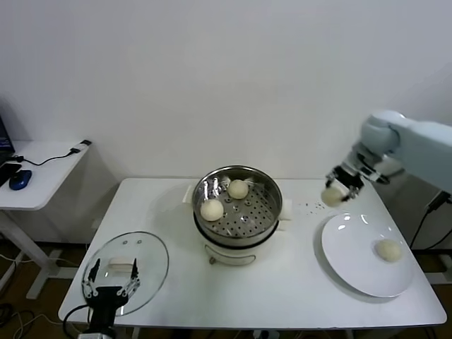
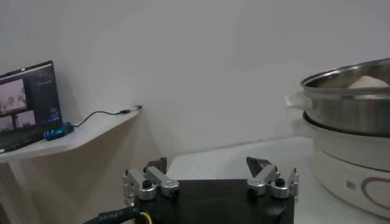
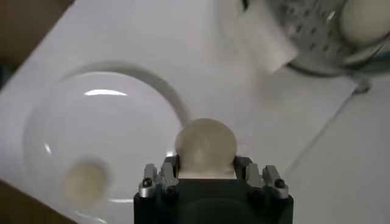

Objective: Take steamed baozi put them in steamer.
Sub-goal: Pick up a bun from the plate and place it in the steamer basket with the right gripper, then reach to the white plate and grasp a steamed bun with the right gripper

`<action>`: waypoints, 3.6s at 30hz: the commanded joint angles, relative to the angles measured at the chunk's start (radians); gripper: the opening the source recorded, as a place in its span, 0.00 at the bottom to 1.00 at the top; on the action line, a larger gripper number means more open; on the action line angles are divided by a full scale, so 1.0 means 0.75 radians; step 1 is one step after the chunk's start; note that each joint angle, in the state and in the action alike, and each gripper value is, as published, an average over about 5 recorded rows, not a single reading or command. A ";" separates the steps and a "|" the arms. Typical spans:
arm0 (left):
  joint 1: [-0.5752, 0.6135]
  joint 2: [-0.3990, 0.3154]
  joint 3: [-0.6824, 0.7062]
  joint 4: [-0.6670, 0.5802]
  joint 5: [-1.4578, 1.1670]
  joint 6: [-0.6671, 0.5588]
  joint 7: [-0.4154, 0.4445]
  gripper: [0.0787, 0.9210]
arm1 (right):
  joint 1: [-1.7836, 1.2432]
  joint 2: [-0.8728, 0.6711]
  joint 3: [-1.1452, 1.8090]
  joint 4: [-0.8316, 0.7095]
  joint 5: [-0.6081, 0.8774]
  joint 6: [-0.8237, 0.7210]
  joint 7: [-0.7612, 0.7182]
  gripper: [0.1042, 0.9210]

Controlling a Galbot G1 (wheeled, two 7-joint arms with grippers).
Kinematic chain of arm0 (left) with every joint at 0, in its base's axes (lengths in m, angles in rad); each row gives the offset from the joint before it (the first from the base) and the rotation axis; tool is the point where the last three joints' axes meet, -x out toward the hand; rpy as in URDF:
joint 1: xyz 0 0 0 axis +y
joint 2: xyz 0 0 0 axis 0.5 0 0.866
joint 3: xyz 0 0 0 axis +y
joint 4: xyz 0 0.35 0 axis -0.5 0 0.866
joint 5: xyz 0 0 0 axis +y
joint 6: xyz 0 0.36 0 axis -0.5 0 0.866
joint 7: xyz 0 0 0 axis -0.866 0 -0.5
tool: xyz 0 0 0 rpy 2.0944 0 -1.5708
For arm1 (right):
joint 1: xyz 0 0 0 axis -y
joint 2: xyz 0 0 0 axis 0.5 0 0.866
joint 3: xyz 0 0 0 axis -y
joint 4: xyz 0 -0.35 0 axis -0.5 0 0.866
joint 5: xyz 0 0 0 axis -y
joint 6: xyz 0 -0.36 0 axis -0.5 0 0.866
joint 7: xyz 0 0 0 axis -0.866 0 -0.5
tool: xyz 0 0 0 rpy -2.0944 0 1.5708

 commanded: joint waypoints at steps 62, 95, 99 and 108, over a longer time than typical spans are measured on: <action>-0.007 -0.014 0.003 -0.019 -0.006 0.022 -0.005 0.88 | 0.135 -0.047 -0.242 -0.051 0.646 -0.684 0.203 0.88; -0.014 -0.024 -0.007 -0.011 0.039 0.033 -0.009 0.88 | -1.215 -0.425 1.060 -0.485 -0.234 -0.536 -0.003 0.88; -0.017 -0.028 -0.006 -0.009 0.049 0.034 -0.010 0.88 | -1.223 -0.396 1.072 -0.514 -0.246 -0.531 -0.007 0.88; -0.016 -0.031 -0.004 0.004 0.061 0.030 -0.012 0.88 | -1.219 -0.326 1.089 -0.589 -0.275 -0.509 -0.008 0.88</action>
